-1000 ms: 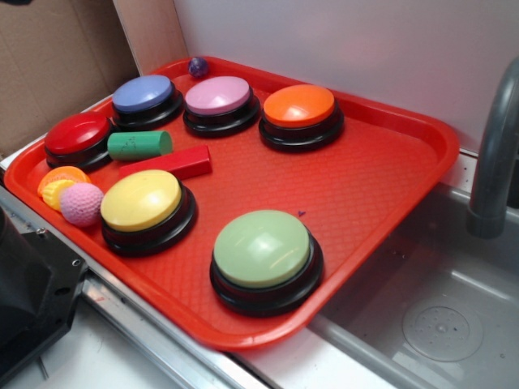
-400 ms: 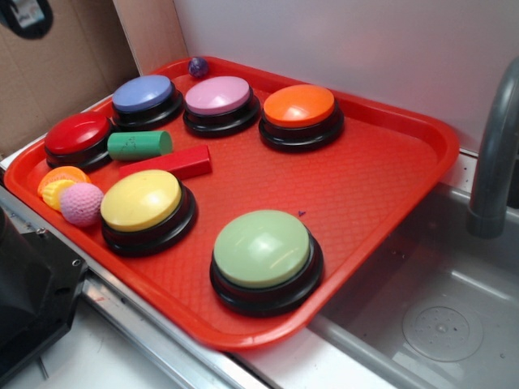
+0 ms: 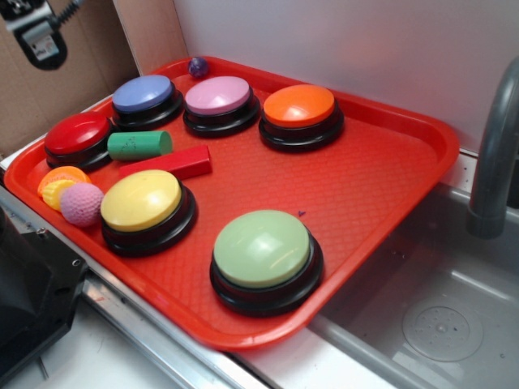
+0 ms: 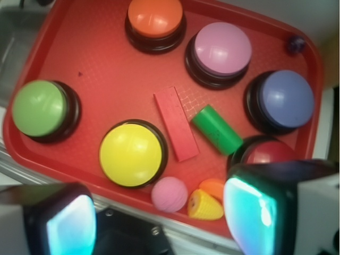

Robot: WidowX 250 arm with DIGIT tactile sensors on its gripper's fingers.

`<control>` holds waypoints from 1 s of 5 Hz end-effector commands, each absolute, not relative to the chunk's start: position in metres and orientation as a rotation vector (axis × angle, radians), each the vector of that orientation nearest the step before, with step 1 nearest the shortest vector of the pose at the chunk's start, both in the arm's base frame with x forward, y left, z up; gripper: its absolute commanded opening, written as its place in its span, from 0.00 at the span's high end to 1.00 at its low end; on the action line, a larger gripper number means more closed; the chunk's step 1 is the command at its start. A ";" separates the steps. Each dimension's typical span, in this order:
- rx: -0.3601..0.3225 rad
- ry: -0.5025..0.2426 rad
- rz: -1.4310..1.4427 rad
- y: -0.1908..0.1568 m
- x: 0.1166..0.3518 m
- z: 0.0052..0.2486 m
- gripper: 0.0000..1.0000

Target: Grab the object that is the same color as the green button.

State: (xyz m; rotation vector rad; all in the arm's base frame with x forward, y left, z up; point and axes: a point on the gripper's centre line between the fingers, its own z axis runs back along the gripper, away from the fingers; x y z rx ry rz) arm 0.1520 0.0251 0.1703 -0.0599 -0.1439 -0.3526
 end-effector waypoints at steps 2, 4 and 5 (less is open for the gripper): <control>0.071 -0.193 -0.664 0.068 0.185 0.109 0.00; -0.030 -0.265 -0.928 0.076 0.208 0.070 0.00; -0.082 -0.269 -1.019 0.077 0.214 0.058 0.00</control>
